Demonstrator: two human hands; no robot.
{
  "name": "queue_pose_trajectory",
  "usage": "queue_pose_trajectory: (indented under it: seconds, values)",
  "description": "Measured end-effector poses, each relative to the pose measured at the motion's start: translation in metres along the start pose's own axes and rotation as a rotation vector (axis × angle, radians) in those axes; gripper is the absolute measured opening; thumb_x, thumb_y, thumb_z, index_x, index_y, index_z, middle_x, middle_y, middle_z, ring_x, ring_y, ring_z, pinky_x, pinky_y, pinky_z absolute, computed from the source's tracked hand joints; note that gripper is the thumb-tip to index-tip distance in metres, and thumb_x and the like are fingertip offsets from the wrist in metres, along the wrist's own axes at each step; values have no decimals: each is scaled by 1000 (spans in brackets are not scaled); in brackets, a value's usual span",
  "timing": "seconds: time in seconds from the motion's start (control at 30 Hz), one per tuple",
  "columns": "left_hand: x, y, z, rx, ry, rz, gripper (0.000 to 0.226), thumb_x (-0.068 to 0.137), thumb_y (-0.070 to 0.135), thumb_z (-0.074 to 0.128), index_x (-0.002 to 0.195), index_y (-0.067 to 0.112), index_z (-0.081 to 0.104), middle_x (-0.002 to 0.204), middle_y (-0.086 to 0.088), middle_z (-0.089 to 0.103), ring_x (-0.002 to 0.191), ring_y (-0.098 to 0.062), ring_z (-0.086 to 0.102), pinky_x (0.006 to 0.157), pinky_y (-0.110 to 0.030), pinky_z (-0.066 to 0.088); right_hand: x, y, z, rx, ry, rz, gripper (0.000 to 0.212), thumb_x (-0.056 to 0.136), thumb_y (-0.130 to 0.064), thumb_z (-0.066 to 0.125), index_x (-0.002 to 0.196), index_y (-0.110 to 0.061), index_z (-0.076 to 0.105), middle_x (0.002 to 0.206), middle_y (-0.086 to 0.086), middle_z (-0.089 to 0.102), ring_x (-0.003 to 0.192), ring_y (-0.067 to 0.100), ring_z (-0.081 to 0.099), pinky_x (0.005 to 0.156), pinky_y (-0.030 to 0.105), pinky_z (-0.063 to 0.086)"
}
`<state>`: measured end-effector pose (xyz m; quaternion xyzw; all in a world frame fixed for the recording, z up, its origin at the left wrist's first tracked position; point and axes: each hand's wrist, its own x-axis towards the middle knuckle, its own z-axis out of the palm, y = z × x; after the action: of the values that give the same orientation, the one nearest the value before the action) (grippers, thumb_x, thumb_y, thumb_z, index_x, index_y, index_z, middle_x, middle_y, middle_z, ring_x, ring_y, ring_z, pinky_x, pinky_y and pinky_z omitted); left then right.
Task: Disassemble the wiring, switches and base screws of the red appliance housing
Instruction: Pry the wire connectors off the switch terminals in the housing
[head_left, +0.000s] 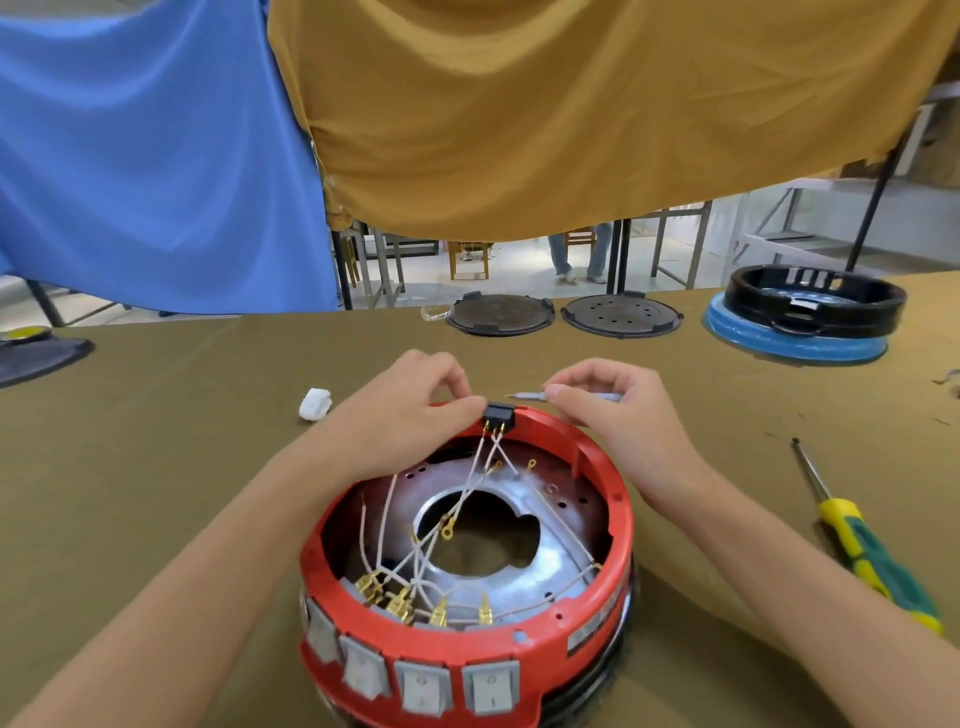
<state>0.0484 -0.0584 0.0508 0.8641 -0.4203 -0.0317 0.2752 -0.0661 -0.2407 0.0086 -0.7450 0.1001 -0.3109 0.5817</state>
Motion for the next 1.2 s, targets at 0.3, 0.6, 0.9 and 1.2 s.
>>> queue_pose_trajectory:
  seconds: [0.3, 0.6, 0.9, 1.2]
  values:
    - [12, -2, 30, -31, 115, 35, 11, 80, 34, 72, 72, 29, 67, 100, 14, 55, 94, 3, 55, 76, -15, 39, -2, 1, 1, -95, -28, -68, 14, 87, -11, 72, 74, -16, 72, 70, 13, 69, 60, 13, 58, 60, 29, 46]
    - [8, 5, 33, 4, 148, 37, 17, 71, 36, 79, 63, 31, 66, 102, 16, 55, 99, -3, 56, 95, -39, 46, -5, 3, 3, -70, 0, -52, 15, 87, -10, 71, 73, -16, 72, 65, 10, 68, 59, 16, 57, 59, 32, 45]
    - [10, 8, 37, 8, 202, 109, 19, 71, 25, 79, 57, 30, 68, 98, 20, 59, 91, 0, 57, 85, -31, 48, -4, 4, 2, -128, -7, -56, 17, 84, -9, 70, 70, -17, 70, 61, 9, 65, 56, 16, 52, 57, 33, 41]
    - [12, 7, 41, 24, 225, 155, 15, 71, 19, 77, 58, 21, 70, 93, 18, 63, 90, -8, 59, 83, -36, 50, -4, 3, 0, -207, -52, -65, 13, 86, -11, 68, 74, -15, 69, 67, 16, 66, 55, 18, 51, 56, 34, 41]
